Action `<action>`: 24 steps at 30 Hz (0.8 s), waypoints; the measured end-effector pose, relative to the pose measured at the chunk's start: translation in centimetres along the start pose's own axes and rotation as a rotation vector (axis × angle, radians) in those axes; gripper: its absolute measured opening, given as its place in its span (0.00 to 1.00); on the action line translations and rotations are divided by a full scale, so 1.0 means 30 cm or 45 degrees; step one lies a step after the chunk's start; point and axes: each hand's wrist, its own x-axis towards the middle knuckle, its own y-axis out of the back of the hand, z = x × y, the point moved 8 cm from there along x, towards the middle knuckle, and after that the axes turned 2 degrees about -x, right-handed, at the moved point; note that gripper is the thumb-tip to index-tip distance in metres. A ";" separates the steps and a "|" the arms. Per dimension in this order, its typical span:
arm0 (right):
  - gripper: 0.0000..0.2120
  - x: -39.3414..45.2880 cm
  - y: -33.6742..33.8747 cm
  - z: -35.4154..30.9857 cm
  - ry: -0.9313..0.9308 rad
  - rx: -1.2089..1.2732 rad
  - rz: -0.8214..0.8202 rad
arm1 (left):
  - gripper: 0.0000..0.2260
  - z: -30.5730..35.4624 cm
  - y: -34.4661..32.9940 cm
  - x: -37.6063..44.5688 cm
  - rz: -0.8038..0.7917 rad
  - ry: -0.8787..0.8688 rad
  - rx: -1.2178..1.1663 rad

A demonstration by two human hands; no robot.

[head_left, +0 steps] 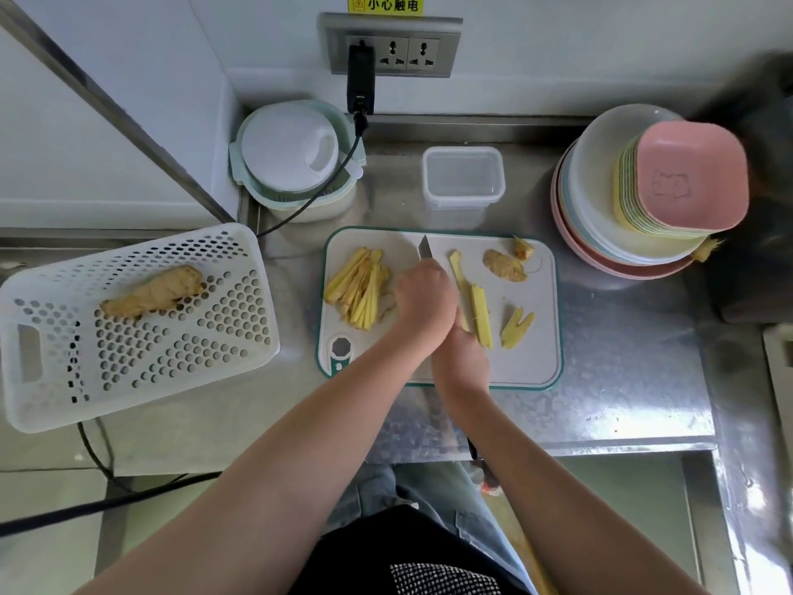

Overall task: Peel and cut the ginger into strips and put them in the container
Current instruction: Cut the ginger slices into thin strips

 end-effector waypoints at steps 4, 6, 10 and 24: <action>0.04 -0.001 0.029 0.001 0.077 0.039 0.037 | 0.19 -0.064 0.015 -0.038 0.050 -0.054 -0.344; 0.05 0.006 0.036 0.017 0.062 0.037 0.012 | 0.19 -0.108 -0.019 -0.077 0.020 -0.018 -0.430; 0.04 0.005 0.034 0.007 0.064 -0.027 0.016 | 0.20 -0.113 -0.114 -0.133 -0.158 -0.027 -0.128; 0.09 -0.036 0.135 0.040 0.093 0.185 0.084 | 0.12 -0.245 -0.044 -0.180 0.265 0.231 -0.974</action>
